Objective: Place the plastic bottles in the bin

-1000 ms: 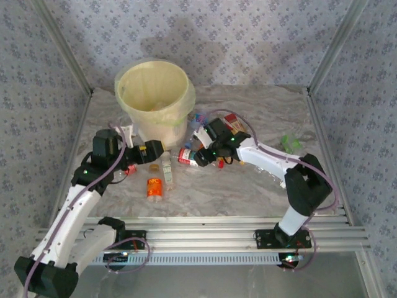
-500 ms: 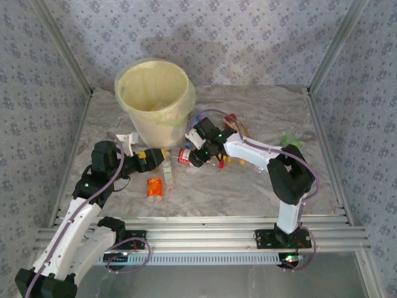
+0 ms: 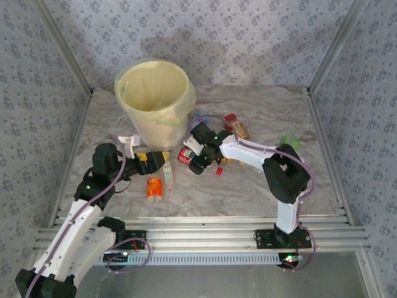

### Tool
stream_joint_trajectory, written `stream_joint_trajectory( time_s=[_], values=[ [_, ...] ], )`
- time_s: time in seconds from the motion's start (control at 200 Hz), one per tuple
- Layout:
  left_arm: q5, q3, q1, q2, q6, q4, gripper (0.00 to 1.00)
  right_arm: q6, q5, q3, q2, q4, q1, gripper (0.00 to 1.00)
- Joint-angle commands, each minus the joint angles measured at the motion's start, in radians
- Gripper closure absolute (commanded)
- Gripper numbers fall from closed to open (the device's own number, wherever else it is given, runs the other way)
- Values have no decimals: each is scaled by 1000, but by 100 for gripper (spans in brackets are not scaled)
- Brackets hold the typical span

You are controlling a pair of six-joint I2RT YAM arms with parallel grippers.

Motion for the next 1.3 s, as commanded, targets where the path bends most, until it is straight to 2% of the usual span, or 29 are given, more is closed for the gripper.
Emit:
stream_joint_trajectory(
  time_s=[0.0,0.285,0.69,0.899,1.024,1.294],
  values=[
    [27,-11,-7,-18,19,29,0,-16,15,-2,13,-37,17,17],
    [25,-29,-9,-24,10,41,1,1,-2,6,38,-62,22,11],
    [22,-28,-10,-29,5,35,0,-4,-9,19,76,-67,36,11],
    [19,-31,-15,-35,-5,34,0,-4,9,22,87,-64,43,17],
    [15,-37,-18,-38,-7,33,0,1,9,9,71,-55,47,26],
    [4,-61,-28,-50,-35,61,0,84,-24,-133,-88,10,48,37]
  ],
)
